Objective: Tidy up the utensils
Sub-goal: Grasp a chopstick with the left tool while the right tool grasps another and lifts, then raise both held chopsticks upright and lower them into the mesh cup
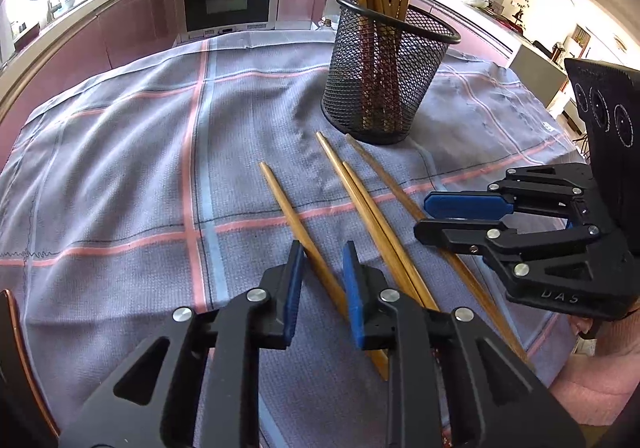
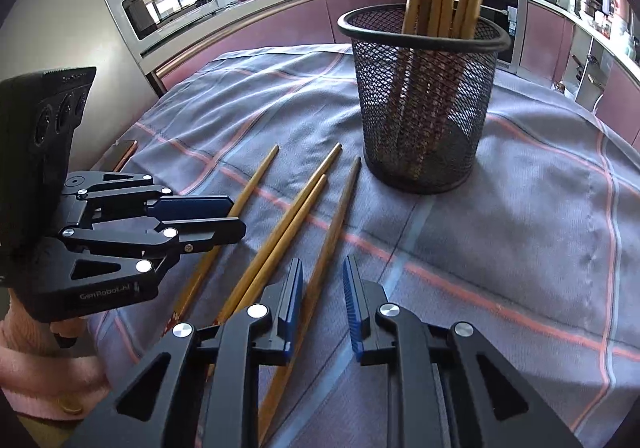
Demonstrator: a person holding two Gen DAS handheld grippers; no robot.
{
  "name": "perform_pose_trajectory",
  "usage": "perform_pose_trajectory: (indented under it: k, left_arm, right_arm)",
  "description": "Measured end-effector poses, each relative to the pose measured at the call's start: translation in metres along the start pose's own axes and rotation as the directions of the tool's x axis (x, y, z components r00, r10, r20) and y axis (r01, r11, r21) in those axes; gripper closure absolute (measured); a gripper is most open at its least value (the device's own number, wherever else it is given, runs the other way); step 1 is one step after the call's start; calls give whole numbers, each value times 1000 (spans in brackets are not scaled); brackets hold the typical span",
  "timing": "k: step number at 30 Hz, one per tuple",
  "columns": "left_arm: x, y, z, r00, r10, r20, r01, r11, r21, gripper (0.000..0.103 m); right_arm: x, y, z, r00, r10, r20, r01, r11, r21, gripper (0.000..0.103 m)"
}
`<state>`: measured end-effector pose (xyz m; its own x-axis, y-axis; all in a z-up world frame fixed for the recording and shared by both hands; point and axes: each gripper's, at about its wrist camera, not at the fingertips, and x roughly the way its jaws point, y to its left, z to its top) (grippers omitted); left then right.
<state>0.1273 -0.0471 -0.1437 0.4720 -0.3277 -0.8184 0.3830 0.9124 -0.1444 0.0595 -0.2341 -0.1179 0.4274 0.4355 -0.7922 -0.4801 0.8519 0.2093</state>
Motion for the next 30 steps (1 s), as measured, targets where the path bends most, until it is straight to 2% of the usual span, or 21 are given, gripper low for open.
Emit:
perform_pose_trajectory:
  k: [2,4,11,19,24,30]
  left_arm:
    - [2,0,2,1000,4,-1,-4,1000,-8,84]
    - [3,0,4,1000,20,-2,-20,1000,-14,89]
    - [1,1,3,1000,4,8,-4,998,-63,94]
    - [-15,3,3,999,-14,44,17,997,-74,96]
    - [-35,6,7,994,-64,87,71,994,-77,96]
    - [-66,11,14,978,-133,161,146,986,-74,96]
  right_arm:
    - [3,2,3,1000,-14,2,14,1000,-9,84]
    - [3,4,3,999,-34,4,34,999,-20,92]
    - [-3,0,-3,1000,10,15,-10,1000,1,95]
    - [-33,-2,-9,992,52,116,-49,998,-26,97]
    - [-49,0,-6,983,68,168,-64,998,-29,97]
    - [-77,-4,2,960,87,266,-85,996,-20,98]
